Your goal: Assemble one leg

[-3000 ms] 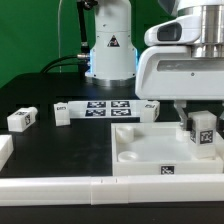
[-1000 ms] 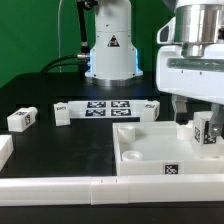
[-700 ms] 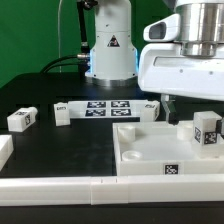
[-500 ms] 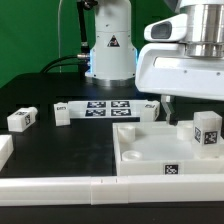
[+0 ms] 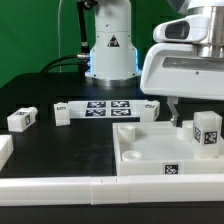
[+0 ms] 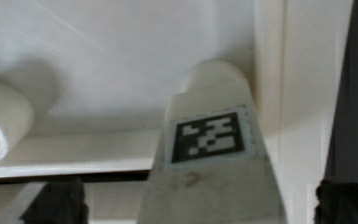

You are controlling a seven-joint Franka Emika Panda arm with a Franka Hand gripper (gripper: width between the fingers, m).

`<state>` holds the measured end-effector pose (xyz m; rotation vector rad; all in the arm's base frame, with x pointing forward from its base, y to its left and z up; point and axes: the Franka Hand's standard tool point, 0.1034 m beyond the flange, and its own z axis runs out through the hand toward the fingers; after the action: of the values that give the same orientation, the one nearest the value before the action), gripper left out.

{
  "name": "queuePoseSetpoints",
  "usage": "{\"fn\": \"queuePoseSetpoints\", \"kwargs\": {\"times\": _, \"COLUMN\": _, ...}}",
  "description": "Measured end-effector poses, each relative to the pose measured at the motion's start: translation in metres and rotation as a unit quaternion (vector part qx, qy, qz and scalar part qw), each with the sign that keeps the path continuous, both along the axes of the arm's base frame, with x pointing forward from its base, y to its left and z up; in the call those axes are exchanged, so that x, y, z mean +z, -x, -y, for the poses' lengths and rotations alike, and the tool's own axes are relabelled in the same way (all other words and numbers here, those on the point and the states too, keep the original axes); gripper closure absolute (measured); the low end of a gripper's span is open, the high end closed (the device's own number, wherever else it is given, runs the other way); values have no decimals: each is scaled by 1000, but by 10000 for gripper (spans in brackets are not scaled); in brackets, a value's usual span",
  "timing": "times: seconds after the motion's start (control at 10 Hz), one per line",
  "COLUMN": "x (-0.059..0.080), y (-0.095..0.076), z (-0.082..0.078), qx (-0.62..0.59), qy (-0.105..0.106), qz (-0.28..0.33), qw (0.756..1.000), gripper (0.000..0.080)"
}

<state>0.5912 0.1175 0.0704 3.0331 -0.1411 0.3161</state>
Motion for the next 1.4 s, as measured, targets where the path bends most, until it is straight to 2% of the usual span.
{"fn": "queuePoseSetpoints", "kwargs": {"times": 0.1, "x": 0, "y": 0, "z": 0, "qx": 0, "qy": 0, "qz": 0, "qw": 1000, "gripper": 239}}
{"fn": "queuePoseSetpoints", "kwargs": {"times": 0.2, "x": 0, "y": 0, "z": 0, "qx": 0, "qy": 0, "qz": 0, "qw": 1000, "gripper": 374}}
{"fn": "queuePoseSetpoints", "kwargs": {"times": 0.3, "x": -1, "y": 0, "z": 0, "qx": 0, "qy": 0, "qz": 0, "qw": 1000, "gripper": 374}}
{"fn": "queuePoseSetpoints", "kwargs": {"times": 0.4, "x": -1, "y": 0, "z": 1, "qx": -4, "qy": 0, "qz": 0, "qw": 1000, "gripper": 508}}
{"fn": "queuePoseSetpoints", "kwargs": {"times": 0.6, "x": -1, "y": 0, "z": 1, "qx": -32, "qy": -6, "qz": 2, "qw": 999, "gripper": 508}}
{"fn": "queuePoseSetpoints", "kwargs": {"times": 0.9, "x": -3, "y": 0, "z": 2, "qx": -199, "qy": -40, "qz": 19, "qw": 979, "gripper": 508}}
{"fn": "queuePoseSetpoints", "kwargs": {"times": 1.1, "x": -4, "y": -3, "z": 4, "qx": -312, "qy": -61, "qz": 35, "qw": 947, "gripper": 508}}
{"fn": "queuePoseSetpoints", "kwargs": {"times": 1.3, "x": -4, "y": -3, "z": 3, "qx": -455, "qy": -93, "qz": 47, "qw": 885, "gripper": 508}}
{"fn": "queuePoseSetpoints", "kwargs": {"times": 1.4, "x": -4, "y": -2, "z": 1, "qx": -509, "qy": -101, "qz": 51, "qw": 853, "gripper": 508}}
